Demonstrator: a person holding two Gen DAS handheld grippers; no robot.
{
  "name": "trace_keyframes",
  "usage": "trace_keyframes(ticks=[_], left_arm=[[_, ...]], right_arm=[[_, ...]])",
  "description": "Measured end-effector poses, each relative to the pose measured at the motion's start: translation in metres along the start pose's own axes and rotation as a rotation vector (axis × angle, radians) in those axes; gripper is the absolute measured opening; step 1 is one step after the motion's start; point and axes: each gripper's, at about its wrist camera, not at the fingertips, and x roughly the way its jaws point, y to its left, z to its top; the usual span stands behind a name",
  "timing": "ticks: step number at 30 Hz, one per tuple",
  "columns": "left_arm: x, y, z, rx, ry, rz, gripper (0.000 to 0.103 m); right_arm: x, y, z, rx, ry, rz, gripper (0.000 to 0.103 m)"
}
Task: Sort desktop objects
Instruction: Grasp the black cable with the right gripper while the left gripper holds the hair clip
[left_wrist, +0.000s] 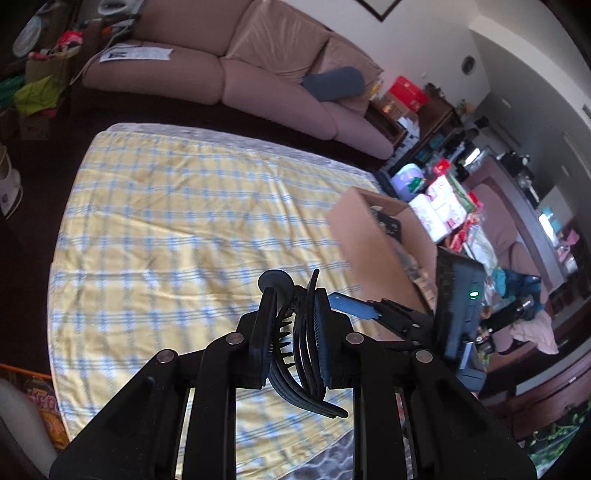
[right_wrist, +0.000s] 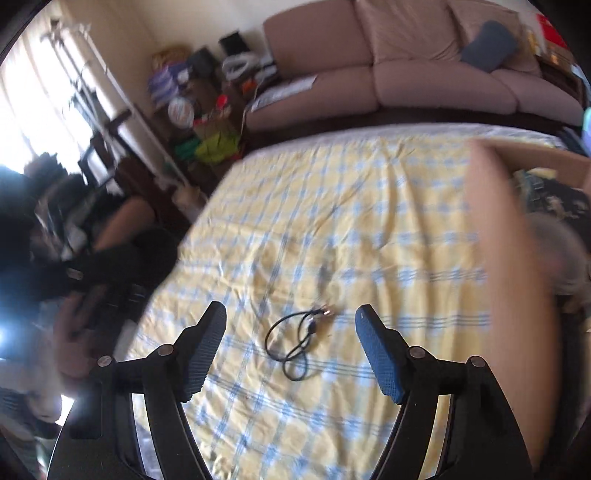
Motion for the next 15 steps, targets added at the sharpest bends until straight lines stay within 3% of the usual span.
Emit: trace_keyframes(ticks=[6,8,10,11,13,15], left_arm=[[-0.003,0.034,-0.014,-0.027,0.003,0.021,0.018],[-0.001,0.040,-0.018,-0.033,0.005,0.019,0.018],[0.002,0.045,-0.021,-0.043,0.011,0.010,0.018],[0.004,0.046,-0.022,-0.046,0.014,0.005,0.018],[0.008,0.043,-0.023,-0.045,0.019,-0.003,0.018],[0.009,0.036,-0.023,-0.034,0.021,-0.009,0.018]], right_arm=[[0.062,0.023,-0.015,-0.071,0.087,-0.075,0.074],[0.076,0.026,-0.020,-0.098,0.113,-0.111,0.067],[0.082,0.035,-0.026,-0.195,0.118,-0.200,0.049],[0.085,0.042,-0.028,-0.260,0.129,-0.253,0.047],[0.084,0.044,-0.028,-0.281,0.137,-0.239,0.011],[0.081,0.038,-0.027,-0.249,0.133,-0.215,0.010]])
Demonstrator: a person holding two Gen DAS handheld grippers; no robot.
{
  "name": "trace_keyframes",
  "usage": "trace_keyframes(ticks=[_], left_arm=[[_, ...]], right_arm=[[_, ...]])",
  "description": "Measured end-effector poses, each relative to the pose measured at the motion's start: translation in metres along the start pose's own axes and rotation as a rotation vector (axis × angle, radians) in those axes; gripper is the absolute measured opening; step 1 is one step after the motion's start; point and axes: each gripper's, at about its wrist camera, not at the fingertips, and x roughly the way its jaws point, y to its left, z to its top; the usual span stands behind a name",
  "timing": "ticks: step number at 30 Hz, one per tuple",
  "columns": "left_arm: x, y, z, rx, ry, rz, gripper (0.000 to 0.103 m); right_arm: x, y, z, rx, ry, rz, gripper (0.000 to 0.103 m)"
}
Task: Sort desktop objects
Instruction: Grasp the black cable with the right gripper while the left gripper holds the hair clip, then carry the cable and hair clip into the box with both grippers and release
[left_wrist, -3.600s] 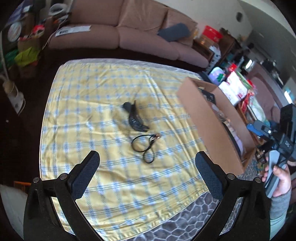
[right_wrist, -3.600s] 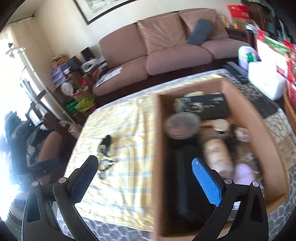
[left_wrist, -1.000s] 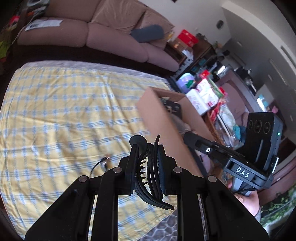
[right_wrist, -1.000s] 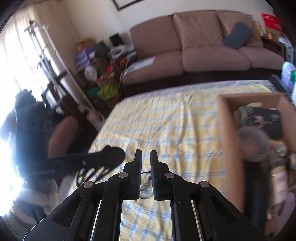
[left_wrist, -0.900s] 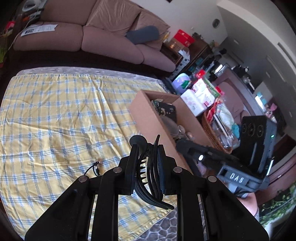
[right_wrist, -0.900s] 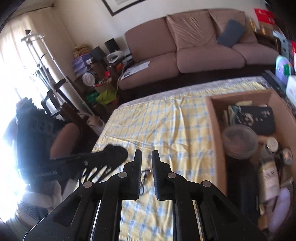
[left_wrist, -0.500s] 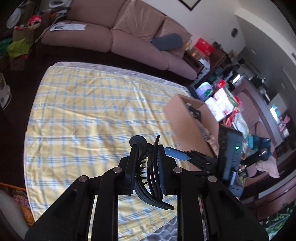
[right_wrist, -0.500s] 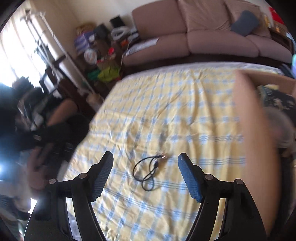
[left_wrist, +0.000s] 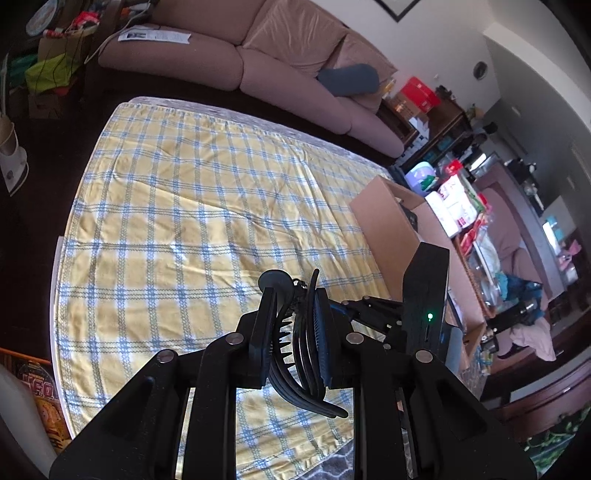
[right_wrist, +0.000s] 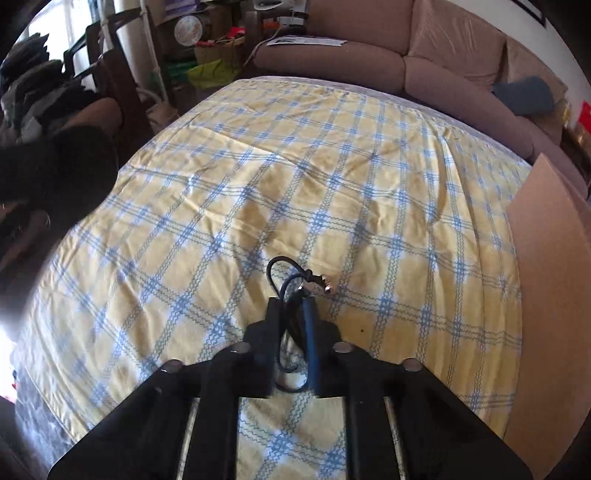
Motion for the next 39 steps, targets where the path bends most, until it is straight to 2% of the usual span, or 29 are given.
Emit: trace_keyframes(ticks=[6,10,14,18,24,28,32,33,34,35,36,39], left_arm=[[0.006,-0.020,-0.001,0.025,0.008,-0.008,0.018],[0.010,-0.042,0.003,0.031,0.010,-0.037,0.018],[0.017,-0.094,0.012,0.089,0.005,-0.086,0.018],[0.042,-0.157,0.017,0.153,0.028,-0.144,0.018],[0.104,-0.240,0.015,0.194,0.097,-0.215,0.018],[0.140,-0.280,0.005,0.225,0.138,-0.223,0.018],[0.173,-0.310,-0.006,0.253,0.169,-0.207,0.019],[0.178,-0.313,-0.008,0.250,0.169,-0.194,0.021],[0.183,-0.317,-0.009,0.243,0.172,-0.196,0.031],[0.186,-0.318,-0.010,0.228,0.175,-0.195,0.038],[0.186,-0.315,-0.010,0.221,0.170,-0.195,0.043],[0.181,-0.311,-0.006,0.200,0.157,-0.193,0.046]], right_arm=[[-0.022,-0.032,0.002,0.092,-0.060,0.019,0.010],[-0.065,-0.062,0.008,0.193,-0.145,0.085,0.010],[-0.122,-0.090,0.005,0.233,-0.221,0.088,0.010],[-0.173,-0.132,-0.010,0.304,-0.275,0.065,0.011],[-0.210,-0.205,-0.058,0.419,-0.261,-0.036,0.013],[-0.217,-0.243,-0.088,0.478,-0.231,-0.072,0.014],[-0.219,-0.265,-0.106,0.513,-0.208,-0.081,0.015],[-0.218,-0.270,-0.109,0.525,-0.205,-0.083,0.017],[-0.218,-0.278,-0.114,0.544,-0.202,-0.081,0.025],[-0.218,-0.283,-0.117,0.560,-0.199,-0.087,0.033],[-0.219,-0.288,-0.121,0.579,-0.204,-0.090,0.048],[-0.227,-0.296,-0.126,0.606,-0.228,-0.088,0.063]])
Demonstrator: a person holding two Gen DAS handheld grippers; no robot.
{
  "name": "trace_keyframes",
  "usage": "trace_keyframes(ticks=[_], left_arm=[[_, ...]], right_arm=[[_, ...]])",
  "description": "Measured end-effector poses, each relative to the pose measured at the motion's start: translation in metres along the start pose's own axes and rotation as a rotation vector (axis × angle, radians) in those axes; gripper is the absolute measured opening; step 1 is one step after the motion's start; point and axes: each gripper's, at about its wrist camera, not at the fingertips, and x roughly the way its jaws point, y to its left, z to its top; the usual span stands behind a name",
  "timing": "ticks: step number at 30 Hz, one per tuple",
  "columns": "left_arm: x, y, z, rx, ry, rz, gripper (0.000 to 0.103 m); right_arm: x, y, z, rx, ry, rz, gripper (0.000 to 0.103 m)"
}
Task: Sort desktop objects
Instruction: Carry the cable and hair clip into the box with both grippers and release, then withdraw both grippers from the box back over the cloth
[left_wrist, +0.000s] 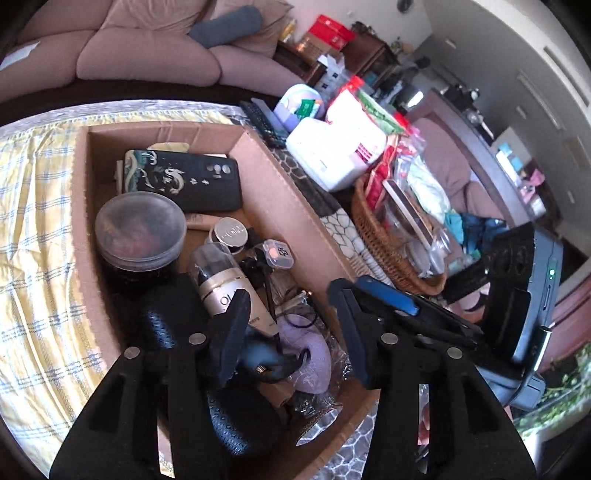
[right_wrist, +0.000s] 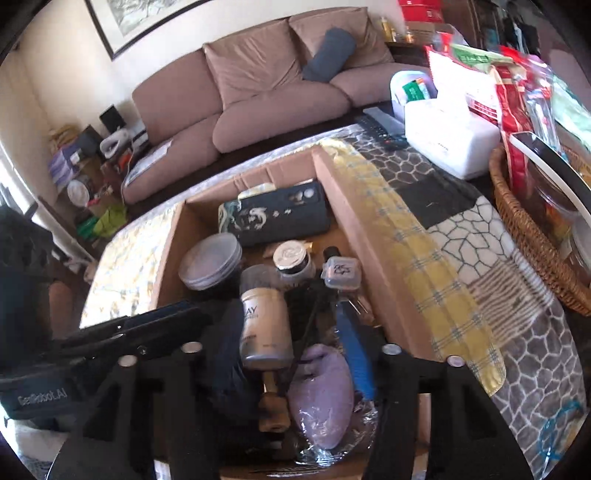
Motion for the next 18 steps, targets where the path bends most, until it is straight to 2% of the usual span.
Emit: trace_keyframes(ticks=[3,8,10,11,12,14,16,18], left_arm=[[-0.013,0.003,0.001,-0.010,-0.018,0.001,0.052],[-0.042,0.007,0.000,-0.001,-0.042,0.024,0.059],[-0.057,0.010,-0.004,0.004,-0.056,0.040,0.076],[-0.064,0.012,-0.006,0.008,-0.065,0.053,0.093],[-0.072,0.014,-0.010,0.016,-0.075,0.071,0.100],[-0.084,0.017,-0.015,0.034,-0.080,0.114,0.101],[-0.093,0.020,-0.020,0.043,-0.081,0.147,0.103],[-0.103,0.023,-0.028,0.038,-0.088,0.169,0.103]], right_arm=[[-0.007,-0.002,0.002,0.008,-0.023,0.011,0.070],[-0.014,0.001,0.004,0.023,-0.039,0.033,0.073],[-0.017,0.008,0.006,0.014,-0.043,0.033,0.081],[-0.018,0.011,0.006,0.007,-0.044,0.031,0.082],[-0.018,0.016,0.005,-0.004,-0.045,0.028,0.084],[-0.018,0.025,0.004,-0.027,-0.041,0.015,0.089],[-0.016,0.034,0.001,-0.051,-0.035,-0.004,0.102],[-0.013,0.039,-0.001,-0.071,-0.028,-0.031,0.103]])
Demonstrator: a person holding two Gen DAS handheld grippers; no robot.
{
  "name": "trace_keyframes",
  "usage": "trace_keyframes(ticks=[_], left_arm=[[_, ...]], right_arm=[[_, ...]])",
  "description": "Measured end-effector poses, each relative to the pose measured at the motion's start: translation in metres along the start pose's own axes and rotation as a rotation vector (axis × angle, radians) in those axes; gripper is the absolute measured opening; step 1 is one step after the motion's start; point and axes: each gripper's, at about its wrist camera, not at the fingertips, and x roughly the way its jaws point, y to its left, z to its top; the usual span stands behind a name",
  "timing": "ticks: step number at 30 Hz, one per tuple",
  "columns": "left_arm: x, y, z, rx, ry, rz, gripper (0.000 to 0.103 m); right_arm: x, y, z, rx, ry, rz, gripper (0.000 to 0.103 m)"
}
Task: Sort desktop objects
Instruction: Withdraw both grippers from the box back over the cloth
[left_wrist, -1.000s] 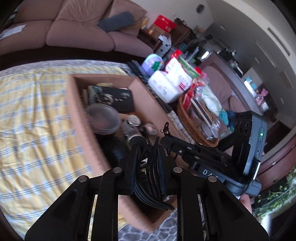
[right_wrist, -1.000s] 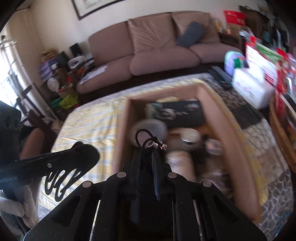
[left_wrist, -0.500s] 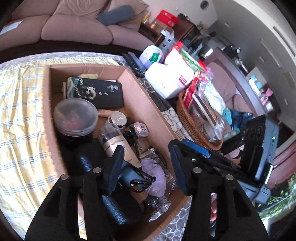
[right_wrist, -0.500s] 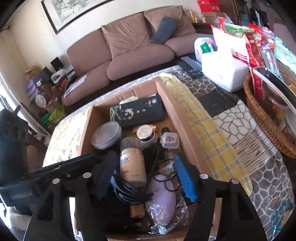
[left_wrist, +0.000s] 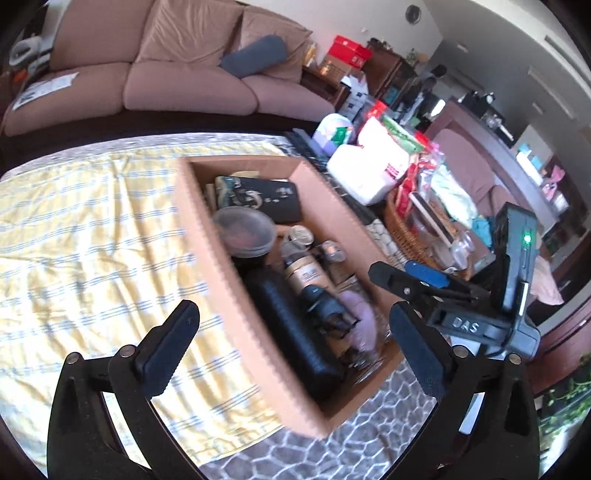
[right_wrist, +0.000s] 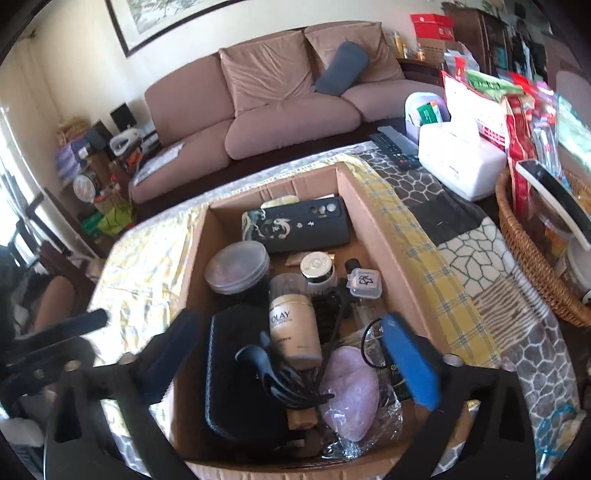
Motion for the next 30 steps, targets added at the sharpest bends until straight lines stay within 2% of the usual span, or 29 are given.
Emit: trace_keyframes(ticks=[4,11,17,22,30], left_arm=[[-0.016,0.008,-0.012,-0.001,-0.008,0.052,0.103],[-0.049,0.020,-0.034,0.013,-0.025,0.169,0.103],[-0.070,0.036,-0.059,-0.012,-0.027,0.216,0.103],[-0.089,0.047,-0.084,-0.027,-0.032,0.255,0.103],[-0.109,0.061,-0.122,-0.020,-0.054,0.383,0.103]], right_arm=[[0.004,0.008,-0.006,-0.032,0.023,-0.054,0.103],[-0.003,0.031,-0.017,-0.103,0.031,-0.070,0.103],[-0.010,0.057,-0.040,-0.136,0.040,-0.047,0.103],[-0.028,0.083,-0.059,-0.164,0.014,-0.021,0.103],[-0.043,0.111,-0.092,-0.178,-0.015,-0.012,0.103]])
